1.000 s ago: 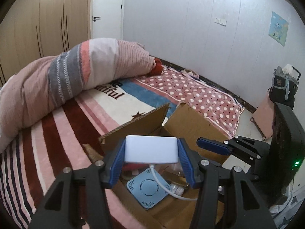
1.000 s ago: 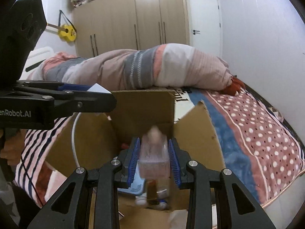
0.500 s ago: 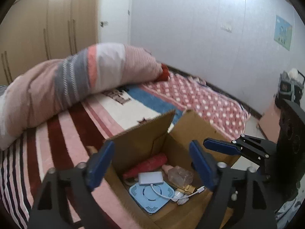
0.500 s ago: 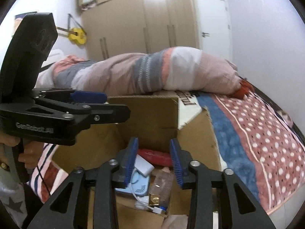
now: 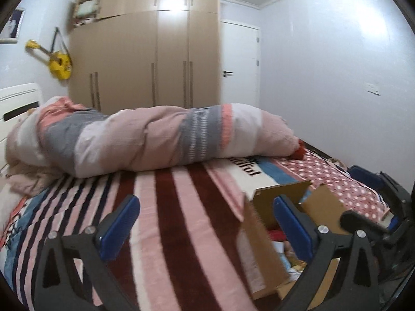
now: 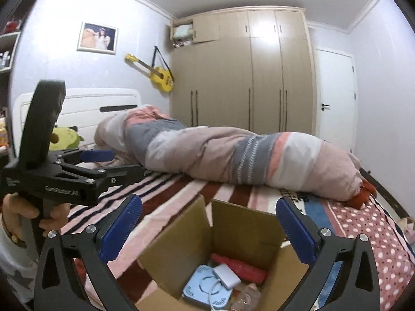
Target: Organize rigid objects
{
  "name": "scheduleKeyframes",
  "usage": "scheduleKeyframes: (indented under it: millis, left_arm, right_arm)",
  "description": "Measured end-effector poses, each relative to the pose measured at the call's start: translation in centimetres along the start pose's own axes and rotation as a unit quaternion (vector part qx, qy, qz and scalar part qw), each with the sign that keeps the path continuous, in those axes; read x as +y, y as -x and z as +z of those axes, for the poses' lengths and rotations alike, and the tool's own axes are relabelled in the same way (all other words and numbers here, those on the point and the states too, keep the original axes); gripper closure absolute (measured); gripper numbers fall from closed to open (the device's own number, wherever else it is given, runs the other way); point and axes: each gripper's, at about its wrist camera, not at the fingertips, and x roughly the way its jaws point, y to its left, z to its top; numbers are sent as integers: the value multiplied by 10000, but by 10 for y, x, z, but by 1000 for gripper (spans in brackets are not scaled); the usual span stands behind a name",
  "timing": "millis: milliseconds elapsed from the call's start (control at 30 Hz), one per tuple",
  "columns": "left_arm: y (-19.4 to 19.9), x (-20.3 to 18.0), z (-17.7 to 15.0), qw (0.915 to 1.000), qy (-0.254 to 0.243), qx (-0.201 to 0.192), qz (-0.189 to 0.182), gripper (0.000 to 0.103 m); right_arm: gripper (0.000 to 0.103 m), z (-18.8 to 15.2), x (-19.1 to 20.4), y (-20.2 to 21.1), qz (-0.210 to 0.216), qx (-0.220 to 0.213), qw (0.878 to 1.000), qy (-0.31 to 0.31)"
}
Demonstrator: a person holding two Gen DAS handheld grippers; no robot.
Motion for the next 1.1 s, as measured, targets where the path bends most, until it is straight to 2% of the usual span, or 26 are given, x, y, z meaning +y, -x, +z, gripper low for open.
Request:
scheduleKeyframes:
  millis: [300,1100]
  left_arm:
    - [8,17,-11,9998,135,-34,146,1]
    - [18,18,-11,9995,156,-152,228,1]
  right_arm:
    - [0,3,14,-2,82,25,9999,-94]
    - [0,5,22,0,99,60,9998,-143]
